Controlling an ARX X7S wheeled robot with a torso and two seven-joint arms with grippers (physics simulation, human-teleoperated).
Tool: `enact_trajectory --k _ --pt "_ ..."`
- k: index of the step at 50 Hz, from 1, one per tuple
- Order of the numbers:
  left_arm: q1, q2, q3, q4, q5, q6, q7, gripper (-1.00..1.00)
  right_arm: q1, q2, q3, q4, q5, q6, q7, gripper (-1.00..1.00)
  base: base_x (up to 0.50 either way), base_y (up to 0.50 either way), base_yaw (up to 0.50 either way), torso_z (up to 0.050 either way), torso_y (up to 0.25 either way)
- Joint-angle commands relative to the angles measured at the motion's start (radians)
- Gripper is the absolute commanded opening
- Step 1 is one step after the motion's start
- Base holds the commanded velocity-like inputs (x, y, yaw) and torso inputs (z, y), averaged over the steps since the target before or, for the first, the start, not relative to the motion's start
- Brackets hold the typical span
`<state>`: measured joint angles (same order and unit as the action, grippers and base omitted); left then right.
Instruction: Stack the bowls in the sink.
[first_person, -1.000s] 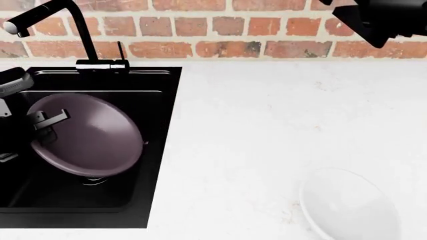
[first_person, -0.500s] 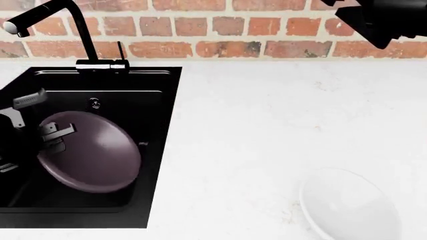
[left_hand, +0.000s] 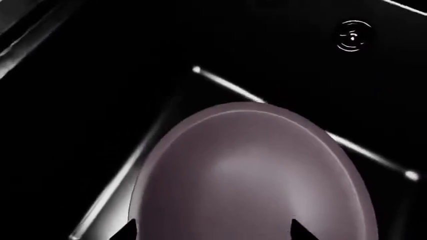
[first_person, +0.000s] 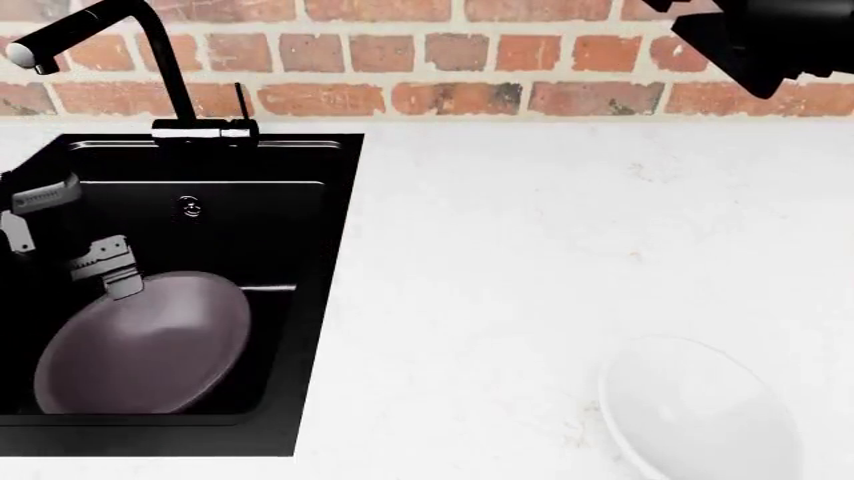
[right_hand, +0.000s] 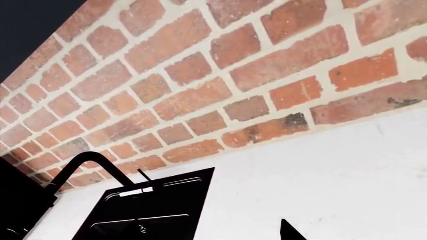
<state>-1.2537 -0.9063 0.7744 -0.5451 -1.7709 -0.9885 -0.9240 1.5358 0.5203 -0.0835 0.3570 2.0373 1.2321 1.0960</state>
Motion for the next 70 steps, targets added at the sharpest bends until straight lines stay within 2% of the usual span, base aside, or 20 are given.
enact_trajectory --k 1,12,21,28,37,50,58,63,70 --pt "-0.098 -0.052 -0.042 0.060 -0.056 -0.047 -0.071 1.00 0.003 0.003 -0.008 -0.001 0.010 -0.004 0.001 1.00 0.00 0.00 0.00 0.000 0.000" --pt "-0.163 -0.114 -0.145 0.219 -0.324 -0.066 -0.236 1.00 -0.008 0.024 -0.011 -0.027 0.057 -0.007 0.040 1.00 0.00 0.00 0.00 0.000 0.000" --pt "-0.233 -0.081 -0.163 0.326 -0.556 -0.073 -0.350 1.00 -0.038 0.084 -0.039 -0.072 0.186 -0.007 0.163 1.00 0.00 0.00 0.00 0.000 0.000" --pt "-0.235 -0.077 -0.194 0.453 -0.699 -0.001 -0.402 1.00 -0.055 0.177 -0.097 -0.141 0.367 -0.034 0.316 1.00 0.00 0.00 0.00 0.000 0.000" --pt "-0.299 -0.034 -0.219 0.493 -0.760 0.037 -0.404 1.00 -0.124 0.359 -0.163 -0.324 0.598 -0.147 0.453 1.00 0.00 0.00 0.00 0.000 0.000" --pt "-0.278 0.042 -0.254 0.595 -0.822 0.124 -0.361 1.00 -0.165 0.681 -0.281 -0.558 0.806 -0.297 0.453 1.00 0.00 0.00 0.00 0.000 0.000" --pt "-0.290 0.082 -0.253 0.599 -0.846 0.127 -0.333 1.00 -0.234 0.843 -0.291 -0.677 0.889 -0.354 0.422 1.00 0.00 0.00 0.00 0.000 0.000" --pt "-0.290 0.109 -0.255 0.592 -0.827 0.126 -0.304 1.00 -0.358 1.045 -0.306 -0.773 0.879 -0.413 0.237 1.00 0.00 0.00 0.00 0.000 0.000" --pt "-0.302 0.139 -0.254 0.573 -0.811 0.117 -0.274 1.00 -0.387 1.050 -0.326 -0.823 0.919 -0.478 0.276 1.00 0.00 0.00 0.00 0.000 0.000"
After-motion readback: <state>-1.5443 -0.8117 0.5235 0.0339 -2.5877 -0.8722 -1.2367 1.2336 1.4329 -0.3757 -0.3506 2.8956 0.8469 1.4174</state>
